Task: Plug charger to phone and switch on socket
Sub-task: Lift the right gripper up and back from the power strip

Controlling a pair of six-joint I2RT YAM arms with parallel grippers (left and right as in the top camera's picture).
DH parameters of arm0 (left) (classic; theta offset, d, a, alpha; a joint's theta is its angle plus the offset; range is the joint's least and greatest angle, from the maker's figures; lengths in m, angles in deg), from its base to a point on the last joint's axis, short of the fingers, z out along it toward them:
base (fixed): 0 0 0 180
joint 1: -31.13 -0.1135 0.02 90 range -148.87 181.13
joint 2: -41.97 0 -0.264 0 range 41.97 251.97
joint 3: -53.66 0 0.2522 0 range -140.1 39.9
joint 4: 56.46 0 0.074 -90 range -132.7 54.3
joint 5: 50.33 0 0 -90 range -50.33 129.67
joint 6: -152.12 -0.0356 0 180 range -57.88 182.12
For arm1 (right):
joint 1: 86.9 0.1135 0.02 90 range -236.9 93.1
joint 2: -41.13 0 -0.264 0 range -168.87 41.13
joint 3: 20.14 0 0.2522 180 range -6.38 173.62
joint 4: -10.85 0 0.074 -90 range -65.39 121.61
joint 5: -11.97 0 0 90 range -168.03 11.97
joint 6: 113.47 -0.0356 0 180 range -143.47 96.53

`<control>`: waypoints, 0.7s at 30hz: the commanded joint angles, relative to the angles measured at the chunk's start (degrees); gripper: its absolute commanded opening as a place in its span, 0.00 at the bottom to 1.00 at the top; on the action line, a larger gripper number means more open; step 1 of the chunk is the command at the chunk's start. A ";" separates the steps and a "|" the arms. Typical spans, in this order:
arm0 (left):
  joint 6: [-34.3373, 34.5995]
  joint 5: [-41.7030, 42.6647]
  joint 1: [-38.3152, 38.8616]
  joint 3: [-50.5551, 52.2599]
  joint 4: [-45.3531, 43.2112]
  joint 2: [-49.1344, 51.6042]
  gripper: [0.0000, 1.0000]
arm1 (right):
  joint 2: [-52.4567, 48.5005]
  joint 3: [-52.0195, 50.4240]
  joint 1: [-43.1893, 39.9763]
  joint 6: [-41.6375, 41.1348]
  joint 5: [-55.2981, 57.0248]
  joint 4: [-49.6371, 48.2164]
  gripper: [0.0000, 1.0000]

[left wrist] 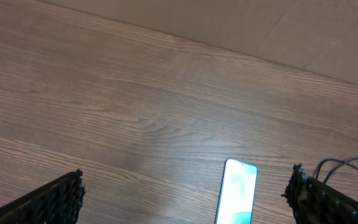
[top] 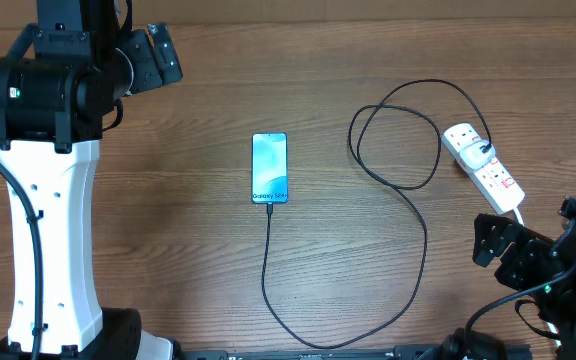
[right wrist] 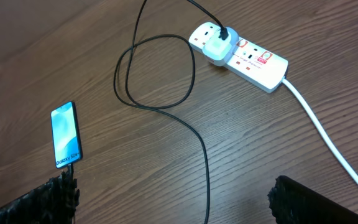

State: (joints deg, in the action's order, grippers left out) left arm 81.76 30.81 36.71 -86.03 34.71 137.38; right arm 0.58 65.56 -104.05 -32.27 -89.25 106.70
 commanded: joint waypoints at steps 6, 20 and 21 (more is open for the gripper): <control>1.16 -0.70 0.07 0.15 -0.04 -0.17 0.99 | -0.02 -0.39 0.26 -0.15 -0.68 -0.52 1.00; 1.16 -0.70 0.07 0.15 -0.04 -0.17 1.00 | 14.93 -20.22 10.64 4.44 -0.98 -20.83 1.00; 1.16 -0.70 0.07 0.15 -0.04 -0.17 1.00 | 16.52 -21.75 11.02 5.29 -1.14 -22.36 1.00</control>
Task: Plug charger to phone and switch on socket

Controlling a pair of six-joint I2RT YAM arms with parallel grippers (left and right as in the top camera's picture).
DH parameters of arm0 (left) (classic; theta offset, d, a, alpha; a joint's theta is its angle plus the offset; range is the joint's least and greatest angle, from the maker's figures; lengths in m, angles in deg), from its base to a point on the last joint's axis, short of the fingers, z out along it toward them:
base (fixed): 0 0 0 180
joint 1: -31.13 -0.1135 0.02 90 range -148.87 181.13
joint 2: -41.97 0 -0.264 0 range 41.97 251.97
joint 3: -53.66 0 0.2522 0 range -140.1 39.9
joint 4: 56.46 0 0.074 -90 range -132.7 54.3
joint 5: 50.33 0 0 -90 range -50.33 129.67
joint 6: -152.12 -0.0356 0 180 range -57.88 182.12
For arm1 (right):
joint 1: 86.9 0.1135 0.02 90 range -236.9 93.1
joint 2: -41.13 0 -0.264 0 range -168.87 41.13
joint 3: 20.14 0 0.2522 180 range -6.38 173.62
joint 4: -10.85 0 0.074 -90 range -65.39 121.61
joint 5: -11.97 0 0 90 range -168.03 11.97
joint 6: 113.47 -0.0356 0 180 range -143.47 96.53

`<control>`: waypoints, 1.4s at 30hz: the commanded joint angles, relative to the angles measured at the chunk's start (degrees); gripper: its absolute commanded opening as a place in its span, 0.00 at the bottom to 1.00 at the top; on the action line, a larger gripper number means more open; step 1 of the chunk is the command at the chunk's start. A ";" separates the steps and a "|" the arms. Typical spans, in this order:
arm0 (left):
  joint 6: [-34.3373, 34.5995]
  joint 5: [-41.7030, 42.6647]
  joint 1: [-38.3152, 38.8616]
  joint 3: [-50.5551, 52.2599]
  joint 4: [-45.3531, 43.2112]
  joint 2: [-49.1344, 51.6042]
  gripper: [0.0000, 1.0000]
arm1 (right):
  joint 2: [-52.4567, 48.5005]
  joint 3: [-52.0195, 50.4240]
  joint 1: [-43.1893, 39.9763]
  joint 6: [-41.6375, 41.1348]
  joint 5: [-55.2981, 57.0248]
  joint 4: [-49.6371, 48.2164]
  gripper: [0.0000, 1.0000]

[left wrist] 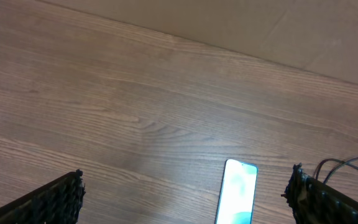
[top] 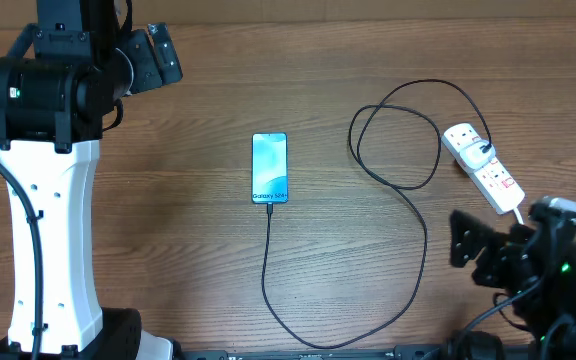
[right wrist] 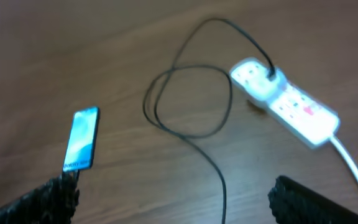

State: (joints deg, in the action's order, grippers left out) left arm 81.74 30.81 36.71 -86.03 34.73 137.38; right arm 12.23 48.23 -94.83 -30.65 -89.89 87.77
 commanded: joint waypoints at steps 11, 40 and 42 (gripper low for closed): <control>1.18 -0.70 0.07 0.15 -0.07 -0.17 0.99 | 22.84 -19.50 2.19 8.96 -1.86 -17.55 1.00; 1.16 -0.70 0.07 0.15 -0.07 -0.17 1.00 | 28.74 -43.23 6.01 12.20 -2.60 -57.51 1.00; 1.18 -0.70 0.07 0.15 -0.07 -0.17 0.99 | 28.74 -44.87 6.01 11.52 -2.62 -60.17 1.00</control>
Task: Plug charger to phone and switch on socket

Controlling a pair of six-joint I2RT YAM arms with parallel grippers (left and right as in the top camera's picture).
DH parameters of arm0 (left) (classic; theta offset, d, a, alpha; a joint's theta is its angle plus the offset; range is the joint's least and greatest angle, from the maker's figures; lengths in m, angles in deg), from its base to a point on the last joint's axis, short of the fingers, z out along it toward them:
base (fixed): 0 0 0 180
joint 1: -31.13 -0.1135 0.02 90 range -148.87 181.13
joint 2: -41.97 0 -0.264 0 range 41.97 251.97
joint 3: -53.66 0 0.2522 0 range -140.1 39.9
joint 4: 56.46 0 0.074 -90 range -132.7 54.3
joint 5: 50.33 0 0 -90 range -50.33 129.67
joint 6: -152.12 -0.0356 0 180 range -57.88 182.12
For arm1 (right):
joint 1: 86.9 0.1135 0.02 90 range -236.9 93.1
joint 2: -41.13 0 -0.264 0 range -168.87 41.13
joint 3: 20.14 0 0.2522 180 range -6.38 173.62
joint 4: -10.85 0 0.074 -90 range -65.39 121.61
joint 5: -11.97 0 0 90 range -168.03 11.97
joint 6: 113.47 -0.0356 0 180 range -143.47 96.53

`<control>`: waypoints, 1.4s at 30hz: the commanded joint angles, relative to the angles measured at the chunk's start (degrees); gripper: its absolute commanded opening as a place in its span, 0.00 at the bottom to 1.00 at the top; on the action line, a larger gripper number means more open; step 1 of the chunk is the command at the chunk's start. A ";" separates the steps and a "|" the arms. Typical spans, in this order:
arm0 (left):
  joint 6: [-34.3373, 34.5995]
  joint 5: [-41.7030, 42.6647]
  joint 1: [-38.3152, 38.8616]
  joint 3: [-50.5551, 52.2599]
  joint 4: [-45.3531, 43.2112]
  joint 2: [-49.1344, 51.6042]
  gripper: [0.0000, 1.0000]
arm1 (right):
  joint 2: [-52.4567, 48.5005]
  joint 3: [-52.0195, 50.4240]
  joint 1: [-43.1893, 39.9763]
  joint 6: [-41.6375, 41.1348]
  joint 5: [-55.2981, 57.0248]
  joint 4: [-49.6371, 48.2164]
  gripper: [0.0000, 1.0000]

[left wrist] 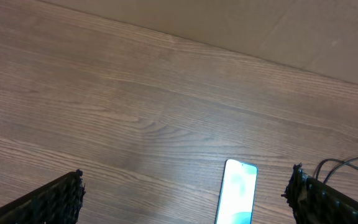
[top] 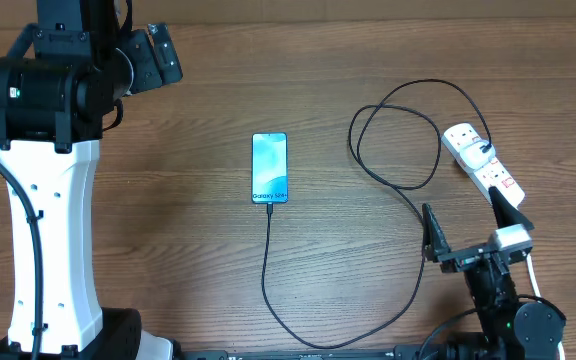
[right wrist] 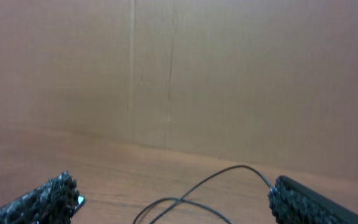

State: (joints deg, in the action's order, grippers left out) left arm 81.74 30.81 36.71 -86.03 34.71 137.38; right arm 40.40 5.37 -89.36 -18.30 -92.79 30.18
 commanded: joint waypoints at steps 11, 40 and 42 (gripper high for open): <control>1.18 -0.70 0.07 0.15 -0.04 -0.17 1.00 | 0.59 -8.94 1.44 -2.58 0.31 -10.05 1.00; 1.18 -0.70 0.07 0.15 -0.04 -0.17 1.00 | 0.59 -11.30 1.49 -5.40 5.01 -1.38 1.00; 1.18 -0.70 0.07 0.15 -0.04 -0.17 0.99 | 0.59 -11.30 1.49 -5.40 5.14 -1.36 1.00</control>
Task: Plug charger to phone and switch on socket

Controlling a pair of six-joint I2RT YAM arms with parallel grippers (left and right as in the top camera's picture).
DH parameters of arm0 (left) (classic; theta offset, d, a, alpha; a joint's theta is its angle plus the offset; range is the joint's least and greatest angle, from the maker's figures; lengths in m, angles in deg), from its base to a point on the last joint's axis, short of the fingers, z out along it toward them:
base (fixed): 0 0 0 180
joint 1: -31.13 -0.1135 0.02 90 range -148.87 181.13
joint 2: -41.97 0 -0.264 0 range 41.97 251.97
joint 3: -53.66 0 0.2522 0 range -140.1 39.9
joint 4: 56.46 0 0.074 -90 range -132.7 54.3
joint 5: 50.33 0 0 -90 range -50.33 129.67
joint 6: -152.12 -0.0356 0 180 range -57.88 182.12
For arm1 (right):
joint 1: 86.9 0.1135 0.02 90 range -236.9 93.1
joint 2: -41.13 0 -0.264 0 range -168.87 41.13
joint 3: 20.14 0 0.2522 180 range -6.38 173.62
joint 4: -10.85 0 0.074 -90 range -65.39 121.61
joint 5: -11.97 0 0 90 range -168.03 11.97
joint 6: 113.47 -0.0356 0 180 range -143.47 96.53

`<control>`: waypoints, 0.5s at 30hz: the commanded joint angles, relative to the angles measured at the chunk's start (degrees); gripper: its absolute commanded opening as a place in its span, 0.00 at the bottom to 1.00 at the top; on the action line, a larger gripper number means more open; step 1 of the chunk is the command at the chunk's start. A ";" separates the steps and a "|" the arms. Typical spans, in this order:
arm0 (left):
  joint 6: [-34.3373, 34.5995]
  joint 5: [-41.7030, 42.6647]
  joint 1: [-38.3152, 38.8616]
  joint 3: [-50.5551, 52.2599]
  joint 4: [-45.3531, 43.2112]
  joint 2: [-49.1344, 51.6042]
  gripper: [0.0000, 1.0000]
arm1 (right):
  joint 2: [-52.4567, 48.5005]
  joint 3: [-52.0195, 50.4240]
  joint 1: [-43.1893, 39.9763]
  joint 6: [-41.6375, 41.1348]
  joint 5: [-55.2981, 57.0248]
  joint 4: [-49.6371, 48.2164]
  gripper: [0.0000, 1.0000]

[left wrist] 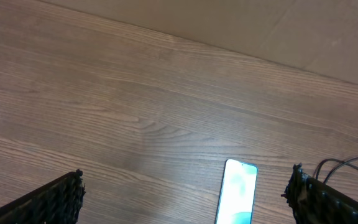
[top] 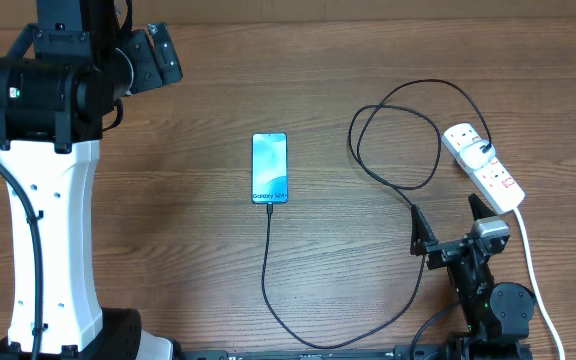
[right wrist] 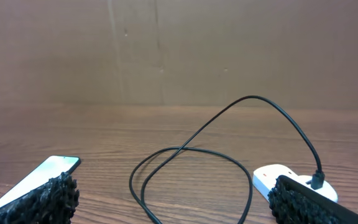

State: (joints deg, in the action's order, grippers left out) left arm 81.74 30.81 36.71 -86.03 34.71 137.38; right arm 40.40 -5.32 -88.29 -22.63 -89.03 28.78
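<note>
The phone (top: 270, 167) lies face up mid-table, screen lit, with the black charger cable (top: 408, 190) plugged into its near end. The cable loops right to a plug in the white socket strip (top: 484, 165). My right gripper (top: 450, 227) is open and low over the table, just short of the strip's near end, nothing between its fingers. In the right wrist view the cable loop (right wrist: 185, 168), strip (right wrist: 291, 182) and phone corner (right wrist: 42, 173) show. My left gripper (left wrist: 185, 199) is open, high at the far left; the phone (left wrist: 238, 198) shows below it.
The strip's white lead (top: 533, 275) runs toward the table's near right edge beside my right arm. The left arm's white base column (top: 53, 240) stands at the left. A cardboard wall (right wrist: 179, 50) backs the table.
My right gripper has moved slightly left and lower near the strip, and its camera now looks down more, showing the cable loop, strip and phone. The left arm, phone and cable have not moved.
My right arm first sat at the near right corner looking down on phone, cable and strip. Then it swung toward the table. Later it levelled out facing the back wall, and now stands open just before the strip. The left arm stayed still throughout.
</note>
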 commanded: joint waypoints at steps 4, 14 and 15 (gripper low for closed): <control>1.18 -0.70 0.07 0.15 -0.04 -0.17 1.00 | 0.57 -0.59 0.42 -1.05 1.88 0.11 1.00; 1.18 -0.70 0.07 0.15 -0.04 -0.17 1.00 | 0.57 -0.59 0.42 -1.05 1.29 -0.15 1.00; 1.18 -0.70 0.07 0.15 -0.04 -0.17 1.00 | 0.57 -0.59 0.42 -1.05 1.29 -0.15 1.00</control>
State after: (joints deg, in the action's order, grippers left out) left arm 81.74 30.81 36.71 -86.03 34.71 137.38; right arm 40.40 -5.32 -88.29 -23.28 -88.09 28.86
